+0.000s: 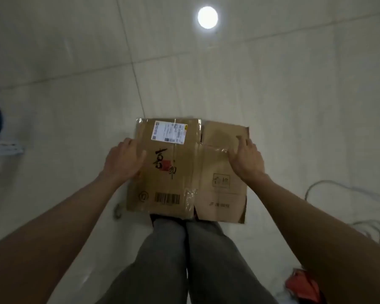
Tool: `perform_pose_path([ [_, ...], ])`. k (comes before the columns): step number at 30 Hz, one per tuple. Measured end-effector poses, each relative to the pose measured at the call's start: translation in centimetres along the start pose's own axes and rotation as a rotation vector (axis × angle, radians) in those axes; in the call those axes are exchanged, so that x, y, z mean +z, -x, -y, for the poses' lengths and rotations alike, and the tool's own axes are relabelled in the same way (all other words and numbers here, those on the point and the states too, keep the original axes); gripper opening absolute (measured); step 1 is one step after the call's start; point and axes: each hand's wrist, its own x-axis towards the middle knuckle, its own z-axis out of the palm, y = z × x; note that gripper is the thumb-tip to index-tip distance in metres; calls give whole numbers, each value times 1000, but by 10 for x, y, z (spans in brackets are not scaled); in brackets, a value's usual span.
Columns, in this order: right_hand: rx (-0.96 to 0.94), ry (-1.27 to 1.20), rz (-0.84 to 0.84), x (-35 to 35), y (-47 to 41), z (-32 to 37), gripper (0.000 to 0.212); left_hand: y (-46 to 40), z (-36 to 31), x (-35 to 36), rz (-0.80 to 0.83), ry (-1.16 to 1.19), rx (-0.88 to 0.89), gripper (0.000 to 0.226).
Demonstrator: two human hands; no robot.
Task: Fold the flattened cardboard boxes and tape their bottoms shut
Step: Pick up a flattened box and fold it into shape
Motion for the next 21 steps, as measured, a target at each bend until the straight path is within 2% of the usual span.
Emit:
perform_pose_path([
  [4, 30, -1, -41, 55, -6, -25, 38, -18, 16, 59, 78, 76, -58, 45],
  [7, 37, 18, -78, 86, -4, -43, 41, -23, 21, 97, 100, 192, -122, 62],
  [11, 171, -60, -78, 107, 5, -50, 61, -17, 24, 120, 34, 317, -187, 84],
  [16, 325, -338, -92, 116, 11, -54, 80, -17, 27, 123, 55, 559, -341, 89],
  [21, 431, -487, -57, 106, 18, -54, 92, -12, 34, 107, 40, 686, -380, 94],
])
